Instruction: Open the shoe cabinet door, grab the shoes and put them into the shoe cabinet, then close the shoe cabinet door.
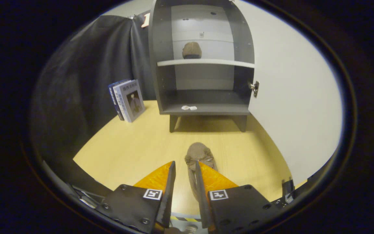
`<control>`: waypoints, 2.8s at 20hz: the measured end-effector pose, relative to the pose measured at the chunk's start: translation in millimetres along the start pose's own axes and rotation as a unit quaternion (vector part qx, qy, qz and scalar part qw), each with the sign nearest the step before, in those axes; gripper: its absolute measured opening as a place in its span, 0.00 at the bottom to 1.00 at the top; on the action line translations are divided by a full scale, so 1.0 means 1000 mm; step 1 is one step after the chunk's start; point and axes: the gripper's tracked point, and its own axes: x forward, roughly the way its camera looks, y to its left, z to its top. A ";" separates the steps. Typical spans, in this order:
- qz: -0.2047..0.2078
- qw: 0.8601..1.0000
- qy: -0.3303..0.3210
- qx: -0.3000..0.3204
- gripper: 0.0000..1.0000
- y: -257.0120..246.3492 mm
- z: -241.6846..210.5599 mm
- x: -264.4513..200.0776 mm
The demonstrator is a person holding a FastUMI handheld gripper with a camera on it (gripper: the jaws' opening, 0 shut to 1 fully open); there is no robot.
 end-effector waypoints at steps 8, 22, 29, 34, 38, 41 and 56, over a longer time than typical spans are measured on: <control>-0.028 0.996 0.075 -0.030 0.39 -0.015 -0.030 -0.002; -0.017 0.992 0.113 -0.061 0.38 -0.015 -0.043 0.017; -0.048 0.989 0.095 -0.106 0.07 -0.016 -0.041 0.021; -0.031 0.991 0.097 -0.088 0.04 -0.018 -0.032 0.019; -0.016 0.994 0.101 -0.040 0.04 -0.025 -0.016 0.013; -0.016 0.995 0.099 0.000 0.03 -0.037 -0.001 0.004; -0.065 0.997 -0.042 0.017 0.03 -0.109 0.178 -0.068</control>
